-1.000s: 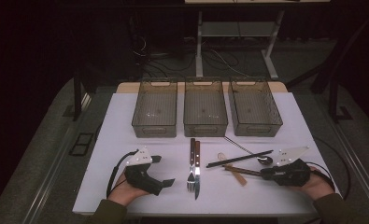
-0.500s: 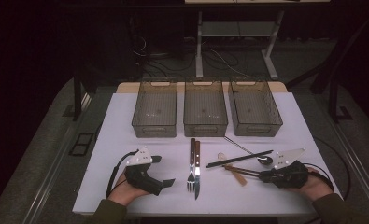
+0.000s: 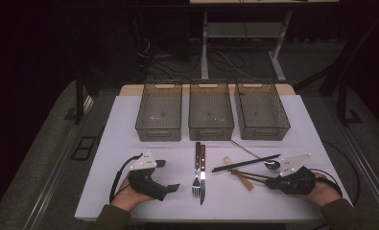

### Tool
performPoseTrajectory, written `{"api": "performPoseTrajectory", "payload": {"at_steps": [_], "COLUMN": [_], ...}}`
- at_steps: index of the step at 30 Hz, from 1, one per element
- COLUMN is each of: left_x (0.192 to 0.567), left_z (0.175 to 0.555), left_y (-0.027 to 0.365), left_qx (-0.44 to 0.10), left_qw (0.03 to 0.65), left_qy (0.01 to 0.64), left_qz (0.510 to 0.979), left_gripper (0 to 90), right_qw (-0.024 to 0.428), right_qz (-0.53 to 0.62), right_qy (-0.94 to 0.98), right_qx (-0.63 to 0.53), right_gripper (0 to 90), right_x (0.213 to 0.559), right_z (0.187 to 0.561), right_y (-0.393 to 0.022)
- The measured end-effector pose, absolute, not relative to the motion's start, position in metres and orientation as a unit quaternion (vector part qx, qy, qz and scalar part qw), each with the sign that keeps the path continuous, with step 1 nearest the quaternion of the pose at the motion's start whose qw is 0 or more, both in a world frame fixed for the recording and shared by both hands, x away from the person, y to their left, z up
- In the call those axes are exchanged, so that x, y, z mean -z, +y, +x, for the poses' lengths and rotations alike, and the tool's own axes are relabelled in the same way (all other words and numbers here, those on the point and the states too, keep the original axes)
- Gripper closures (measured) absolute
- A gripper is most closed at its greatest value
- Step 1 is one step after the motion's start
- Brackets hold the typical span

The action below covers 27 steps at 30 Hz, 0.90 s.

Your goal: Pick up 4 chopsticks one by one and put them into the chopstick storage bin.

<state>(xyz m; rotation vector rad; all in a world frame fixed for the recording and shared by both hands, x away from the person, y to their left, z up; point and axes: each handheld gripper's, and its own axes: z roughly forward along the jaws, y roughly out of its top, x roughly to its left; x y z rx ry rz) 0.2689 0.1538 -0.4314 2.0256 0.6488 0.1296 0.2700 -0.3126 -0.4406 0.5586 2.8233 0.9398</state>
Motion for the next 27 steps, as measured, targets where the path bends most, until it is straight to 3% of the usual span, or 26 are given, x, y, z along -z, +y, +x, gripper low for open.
{"api": "performPoseTrajectory", "payload": {"at_steps": [27], "left_x": [0.4327], "left_z": [0.2671], "left_y": [0.1558], "left_qx": [-0.059], "left_qw": [0.484], "left_qy": [0.266], "left_qz": [0.832], "left_gripper": [0.1], "right_qw": [0.047], "right_qz": [0.215], "right_qy": [0.912], "right_qx": [-0.347], "right_gripper": [84.2], "right_x": [0.4322], "right_z": [0.2702], "right_y": [-0.3174]}}
